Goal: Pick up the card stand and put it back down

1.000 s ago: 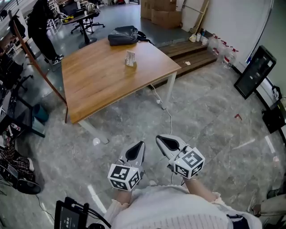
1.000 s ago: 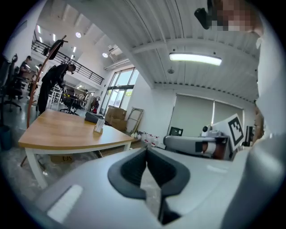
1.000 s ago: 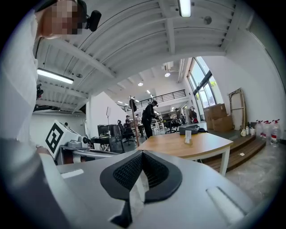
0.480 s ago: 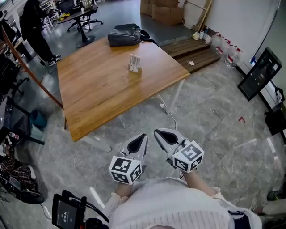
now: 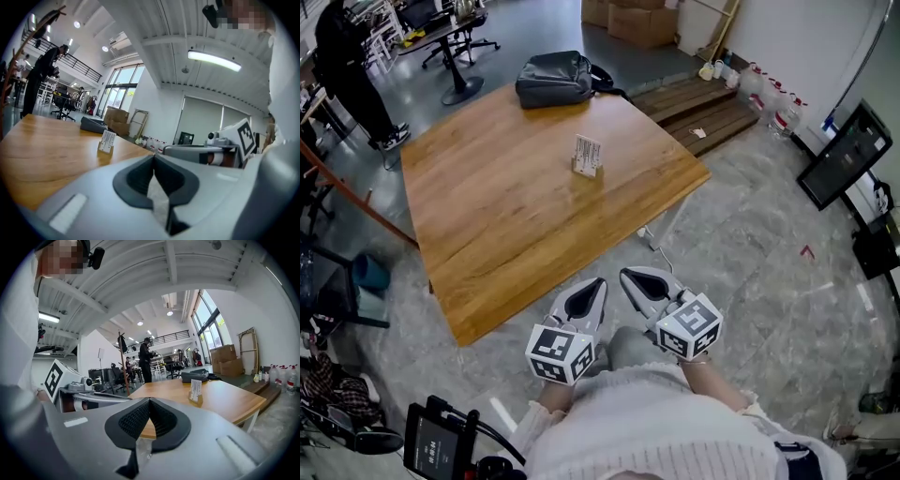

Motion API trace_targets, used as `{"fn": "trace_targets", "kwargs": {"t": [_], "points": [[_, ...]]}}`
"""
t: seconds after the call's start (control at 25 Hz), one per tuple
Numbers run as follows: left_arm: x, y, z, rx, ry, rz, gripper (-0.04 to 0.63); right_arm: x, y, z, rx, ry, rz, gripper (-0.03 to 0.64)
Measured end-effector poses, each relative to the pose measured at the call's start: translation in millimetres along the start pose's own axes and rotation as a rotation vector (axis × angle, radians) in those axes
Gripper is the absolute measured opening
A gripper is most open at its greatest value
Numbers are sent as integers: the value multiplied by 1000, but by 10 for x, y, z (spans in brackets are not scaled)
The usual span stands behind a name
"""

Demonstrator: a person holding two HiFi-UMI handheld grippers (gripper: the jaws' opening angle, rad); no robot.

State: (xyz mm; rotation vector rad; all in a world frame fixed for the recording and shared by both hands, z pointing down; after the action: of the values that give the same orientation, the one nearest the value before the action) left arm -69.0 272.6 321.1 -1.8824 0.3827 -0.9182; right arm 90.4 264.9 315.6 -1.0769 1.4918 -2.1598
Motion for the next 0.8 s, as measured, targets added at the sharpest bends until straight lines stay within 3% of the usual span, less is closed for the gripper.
{"fn": "trace_targets", "kwargs": {"t": [0.32, 0.8], "points": [[406, 182, -526, -20, 15, -35, 9, 554, 210, 462, 22, 21, -25, -2], [1398, 947, -1313, -68, 98, -9, 9, 1422, 893, 1618, -21, 108, -55, -2]]}}
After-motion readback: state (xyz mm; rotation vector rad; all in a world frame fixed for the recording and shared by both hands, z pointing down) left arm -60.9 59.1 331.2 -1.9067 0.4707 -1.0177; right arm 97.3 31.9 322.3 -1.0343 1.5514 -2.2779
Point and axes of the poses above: the fingertips, and each gripper's own axes: x forward along the fingers, z to its right, y out of its top, the point moved 9 cm from there along -x, backward along the fingers, and after that the axes turned 13 degrees about -z, right-handed, at the moved point
